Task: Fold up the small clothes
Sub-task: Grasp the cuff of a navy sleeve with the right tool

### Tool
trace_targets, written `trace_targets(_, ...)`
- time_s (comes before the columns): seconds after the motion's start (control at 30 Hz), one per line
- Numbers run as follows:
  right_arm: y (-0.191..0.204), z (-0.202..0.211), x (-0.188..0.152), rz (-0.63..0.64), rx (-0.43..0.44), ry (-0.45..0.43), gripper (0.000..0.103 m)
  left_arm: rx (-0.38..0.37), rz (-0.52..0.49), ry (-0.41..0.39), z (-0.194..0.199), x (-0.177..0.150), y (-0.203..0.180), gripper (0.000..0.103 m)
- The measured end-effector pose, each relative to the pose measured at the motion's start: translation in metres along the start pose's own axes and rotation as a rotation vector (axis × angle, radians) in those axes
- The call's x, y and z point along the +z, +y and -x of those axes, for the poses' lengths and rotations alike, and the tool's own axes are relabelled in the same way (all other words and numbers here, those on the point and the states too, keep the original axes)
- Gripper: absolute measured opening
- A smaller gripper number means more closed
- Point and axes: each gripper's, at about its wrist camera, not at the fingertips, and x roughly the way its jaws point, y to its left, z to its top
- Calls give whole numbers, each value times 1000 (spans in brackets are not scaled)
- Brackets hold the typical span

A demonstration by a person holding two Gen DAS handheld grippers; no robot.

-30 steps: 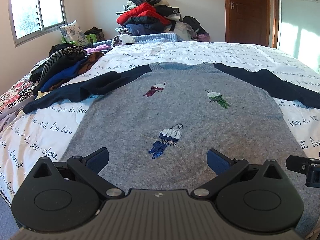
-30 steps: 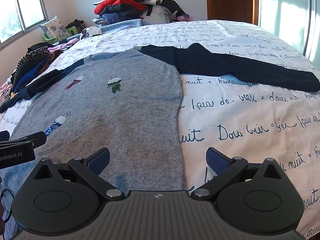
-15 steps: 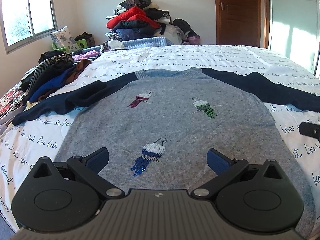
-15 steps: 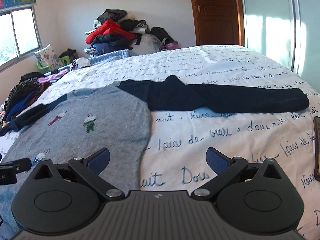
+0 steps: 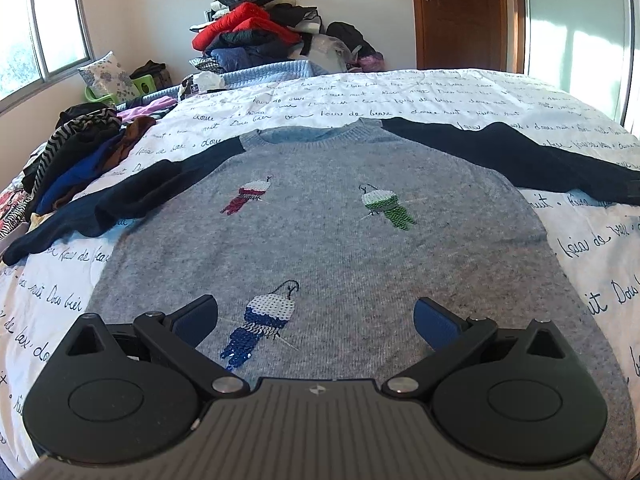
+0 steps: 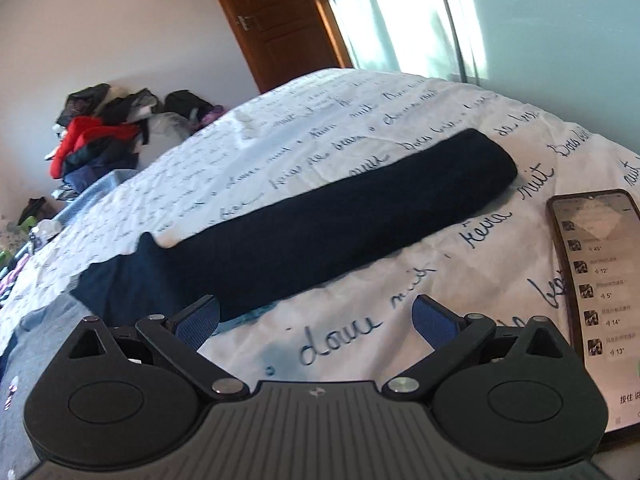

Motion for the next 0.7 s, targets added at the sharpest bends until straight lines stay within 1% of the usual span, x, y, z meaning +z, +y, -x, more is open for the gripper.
trace_targets(0.1,-6,-15,5,-12,-25,-26,103,3,0,11,-5,3,-1,103)
trace_targets(0.2,-13,-23,14,-45,-29,-57,103,6,-2,22,-11,6,-1,103)
trace_targets(0.3,-22,-31,26,-105,-37,-89,103,1,2,33,-15,8,-2,103)
trace_targets(0.43,-38,-44,43,-201,-81,-135,103,-25,25,53,-21,12,0,103)
trace_targets(0.5,-48,-49,52,-263,-85,-154,103,-20,24,53,-23,14,1,103)
trace_targets(0.53,-52,-51,56,-290,-85,-163,101,-14,21,52,-24,15,1,103)
trace_targets(0.57,-55,-52,60,-308,-97,-167,89,-9,19,51,-25,15,1,103)
trace_targets(0.6,-58,-55,64,-321,-118,-165,80,-5,18,51,-26,16,1,103)
trace_targets(0.63,-61,-57,68,-334,-135,-159,63,-3,18,54,-27,17,2,103)
trace_targets(0.67,-64,-59,71,-346,-140,-153,54,-2,20,57,-29,18,2,103)
trace_targets(0.7,-67,-61,74,-356,-134,-150,51,-1,23,60,-30,18,3,103)
